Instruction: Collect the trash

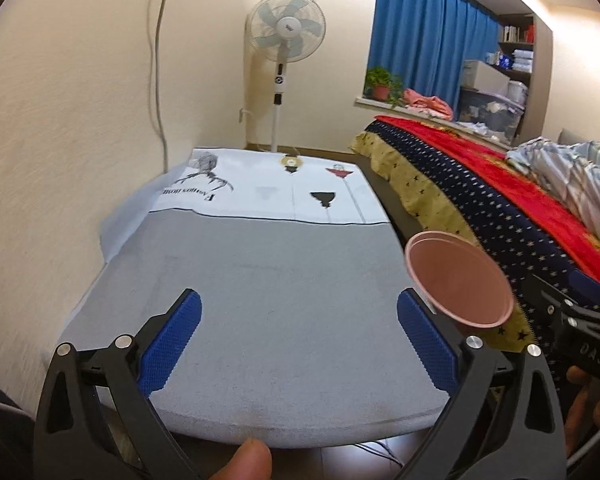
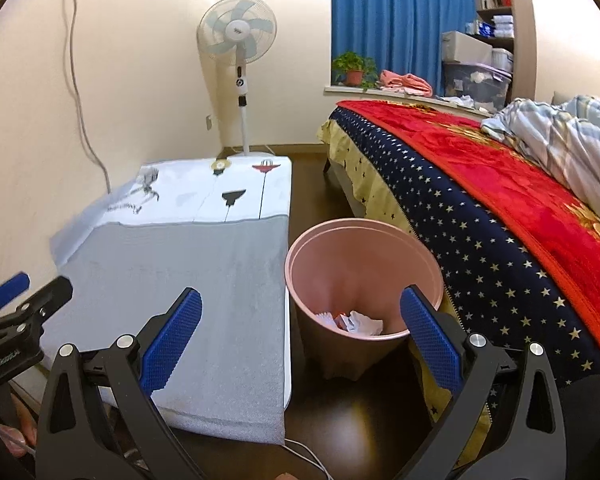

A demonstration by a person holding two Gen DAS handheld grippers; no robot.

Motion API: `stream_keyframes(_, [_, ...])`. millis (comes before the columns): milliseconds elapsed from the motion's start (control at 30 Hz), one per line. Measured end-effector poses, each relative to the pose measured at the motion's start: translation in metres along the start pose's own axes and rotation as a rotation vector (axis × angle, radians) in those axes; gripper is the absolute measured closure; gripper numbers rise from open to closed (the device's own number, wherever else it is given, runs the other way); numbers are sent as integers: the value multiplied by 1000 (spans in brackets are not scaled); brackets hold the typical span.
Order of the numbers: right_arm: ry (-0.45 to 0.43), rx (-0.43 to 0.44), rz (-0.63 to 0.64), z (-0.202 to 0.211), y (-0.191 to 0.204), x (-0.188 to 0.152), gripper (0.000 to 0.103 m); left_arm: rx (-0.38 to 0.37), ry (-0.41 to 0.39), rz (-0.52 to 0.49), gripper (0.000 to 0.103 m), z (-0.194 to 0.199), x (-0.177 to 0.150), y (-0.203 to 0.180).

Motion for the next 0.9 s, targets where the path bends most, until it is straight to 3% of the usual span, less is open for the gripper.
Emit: stream_keyframes(900, [28,-18,-5,-19,7,-10,5,0,32,20,8,-16,-12,2])
Point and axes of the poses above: each gripper's, at about its wrist camera, not at the fingertips, and z roughly against the way its jaws point, y to its left, x to its top, the point moved 6 cm from there along -z, roughly the way its jaws point, and after that the axes turned 5 degrees about -z, right-handed, at the moved point
